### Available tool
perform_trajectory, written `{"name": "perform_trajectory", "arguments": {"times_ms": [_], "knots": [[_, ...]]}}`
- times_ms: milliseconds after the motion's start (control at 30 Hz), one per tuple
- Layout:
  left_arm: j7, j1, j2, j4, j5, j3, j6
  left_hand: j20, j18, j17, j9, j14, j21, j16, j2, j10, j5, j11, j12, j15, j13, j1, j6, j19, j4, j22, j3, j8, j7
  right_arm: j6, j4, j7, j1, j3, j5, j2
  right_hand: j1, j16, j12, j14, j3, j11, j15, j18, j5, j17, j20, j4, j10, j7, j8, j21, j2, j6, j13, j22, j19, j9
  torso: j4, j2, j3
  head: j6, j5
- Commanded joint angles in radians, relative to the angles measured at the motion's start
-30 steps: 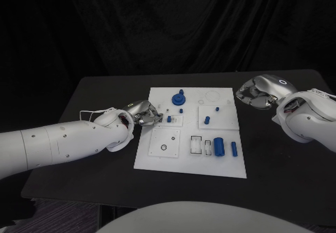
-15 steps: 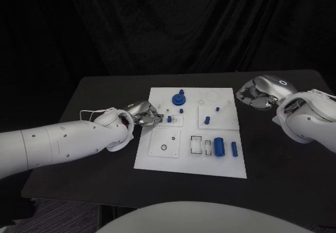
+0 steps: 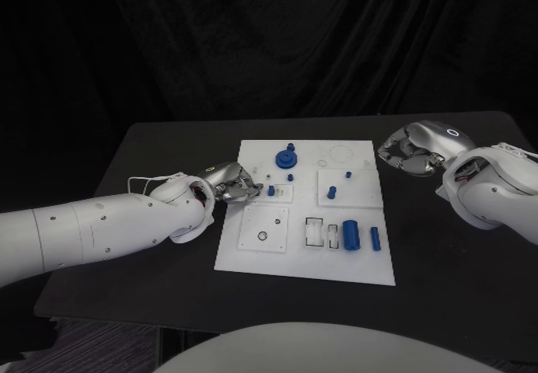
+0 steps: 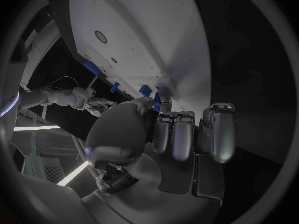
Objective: Assemble the parts on the task board
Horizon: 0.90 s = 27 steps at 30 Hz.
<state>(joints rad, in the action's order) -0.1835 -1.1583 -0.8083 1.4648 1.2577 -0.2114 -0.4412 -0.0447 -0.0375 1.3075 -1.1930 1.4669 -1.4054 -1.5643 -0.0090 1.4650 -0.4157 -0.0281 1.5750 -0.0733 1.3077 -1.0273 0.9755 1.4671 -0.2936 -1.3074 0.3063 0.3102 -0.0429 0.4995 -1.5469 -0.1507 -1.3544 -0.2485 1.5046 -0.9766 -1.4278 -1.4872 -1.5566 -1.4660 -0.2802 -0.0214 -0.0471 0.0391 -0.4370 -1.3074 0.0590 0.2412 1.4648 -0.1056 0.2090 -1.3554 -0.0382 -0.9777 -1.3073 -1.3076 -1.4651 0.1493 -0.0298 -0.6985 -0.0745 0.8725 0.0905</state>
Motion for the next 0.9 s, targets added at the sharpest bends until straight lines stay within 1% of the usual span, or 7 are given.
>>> {"name": "perform_trajectory", "arguments": {"times_ms": [33,100,267,700,767,800,900], "knots": [[0.020,0.004,0.000,0.003,-0.001,-0.001,0.021,0.000,-0.006,0.263,0.001,0.104,0.003,-0.006,0.002,0.106,-0.006,0.005,-0.004,0.005,0.263,0.014,0.001,-0.008,0.000,-0.205,-0.008,-0.003,0.001,-0.005,-0.001,-0.018,0.002,0.001,0.003,0.000,0.005,0.006,0.007,-0.085,-0.006,-0.005,0.003,0.012,0.002,-0.183,0.005,-0.002,0.081,-0.002,0.000,0.003,-0.006,-0.005,-0.235,-0.193,-0.021,0.000,0.0004,0.000,-0.0005,0.000,0.000],[0.020,0.005,-0.001,0.003,-0.001,-0.001,0.024,0.000,-0.006,0.263,0.001,0.104,0.003,-0.006,0.005,0.106,-0.009,0.005,-0.004,0.005,0.263,0.019,0.004,-0.009,0.000,-0.205,-0.010,-0.001,0.001,-0.006,-0.001,-0.018,0.002,0.001,0.003,-0.001,0.005,0.006,0.007,-0.085,-0.006,-0.005,0.003,0.012,0.002,-0.183,0.005,-0.002,0.081,-0.002,0.000,0.003,-0.006,-0.005,-0.235,-0.193,-0.021,0.000,0.0002,-0.001,-0.0005,0.000,-0.001],[0.017,0.005,-0.003,0.005,-0.001,-0.001,0.029,0.000,-0.006,0.263,-0.002,0.104,0.003,-0.006,0.009,0.106,-0.034,0.002,-0.004,0.004,0.263,0.020,0.008,-0.009,0.003,-0.205,-0.012,0.005,0.005,-0.006,-0.001,-0.019,0.002,0.001,0.003,0.000,0.005,0.006,0.007,-0.085,-0.006,-0.005,0.003,0.012,0.002,-0.183,0.005,-0.002,0.081,-0.002,0.000,0.003,-0.006,-0.005,-0.235,-0.193,-0.021,0.000,0.0003,0.000,-0.0007,0.000,0.001],[0.007,0.007,-0.006,0.007,-0.001,-0.001,0.040,0.001,-0.006,0.263,-0.003,0.104,0.003,-0.006,0.013,0.106,-0.043,0.002,-0.004,0.003,0.263,0.021,0.007,-0.009,0.001,-0.205,-0.012,0.006,0.005,-0.009,0.000,-0.021,0.003,0.001,0.003,0.001,0.005,0.006,0.007,-0.084,-0.006,-0.005,0.003,0.012,0.002,-0.183,0.005,-0.002,0.081,-0.002,0.000,0.004,-0.005,-0.005,-0.235,-0.193,-0.021,0.000,-0.0001,0.000,-0.0004,0.000,0.000],[0.009,0.007,-0.005,0.007,-0.001,-0.001,0.038,0.001,-0.006,0.263,-0.002,0.104,0.003,-0.006,0.020,0.106,-0.026,0.003,-0.004,0.004,0.263,0.042,0.004,-0.009,-0.001,-0.205,-0.021,0.005,0.002,-0.010,0.001,-0.022,0.003,0.001,0.003,0.001,0.005,0.006,0.007,-0.084,-0.006,-0.005,0.003,0.012,0.002,-0.183,0.005,-0.002,0.081,-0.002,0.000,0.004,-0.005,-0.005,-0.235,-0.193,-0.021,0.000,0.0002,0.000,-0.0004,0.000,0.000],[0.010,0.007,-0.005,0.007,-0.001,-0.001,0.036,0.000,-0.006,0.263,0.000,0.104,0.003,-0.006,0.028,0.106,0.004,0.005,-0.004,0.005,0.263,0.072,0.005,-0.009,0.000,-0.205,-0.035,0.004,0.000,-0.011,0.001,-0.022,0.003,0.001,0.003,0.001,0.005,0.006,0.007,-0.084,-0.006,-0.005,0.003,0.012,0.002,-0.183,0.005,-0.002,0.081,-0.002,0.000,0.004,-0.005,-0.005,-0.235,-0.193,-0.021,0.000,0.0000,0.000,-0.0004,0.000,0.000],[0.012,0.008,-0.005,0.006,-0.001,-0.001,0.029,-0.001,-0.006,0.263,0.003,0.104,0.003,-0.006,0.052,0.106,0.054,0.006,-0.004,0.007,0.263,0.143,0.005,-0.009,-0.002,-0.206,-0.074,0.004,0.000,-0.012,0.001,-0.023,0.003,0.001,0.003,0.002,0.005,0.006,0.007,-0.084,-0.006,-0.005,0.003,0.012,0.002,-0.183,0.005,-0.002,0.081,-0.002,0.000,0.004,-0.005,-0.005,-0.235,-0.193,-0.021,0.000,0.0003,0.000,-0.0001,0.000,0.001]]}}
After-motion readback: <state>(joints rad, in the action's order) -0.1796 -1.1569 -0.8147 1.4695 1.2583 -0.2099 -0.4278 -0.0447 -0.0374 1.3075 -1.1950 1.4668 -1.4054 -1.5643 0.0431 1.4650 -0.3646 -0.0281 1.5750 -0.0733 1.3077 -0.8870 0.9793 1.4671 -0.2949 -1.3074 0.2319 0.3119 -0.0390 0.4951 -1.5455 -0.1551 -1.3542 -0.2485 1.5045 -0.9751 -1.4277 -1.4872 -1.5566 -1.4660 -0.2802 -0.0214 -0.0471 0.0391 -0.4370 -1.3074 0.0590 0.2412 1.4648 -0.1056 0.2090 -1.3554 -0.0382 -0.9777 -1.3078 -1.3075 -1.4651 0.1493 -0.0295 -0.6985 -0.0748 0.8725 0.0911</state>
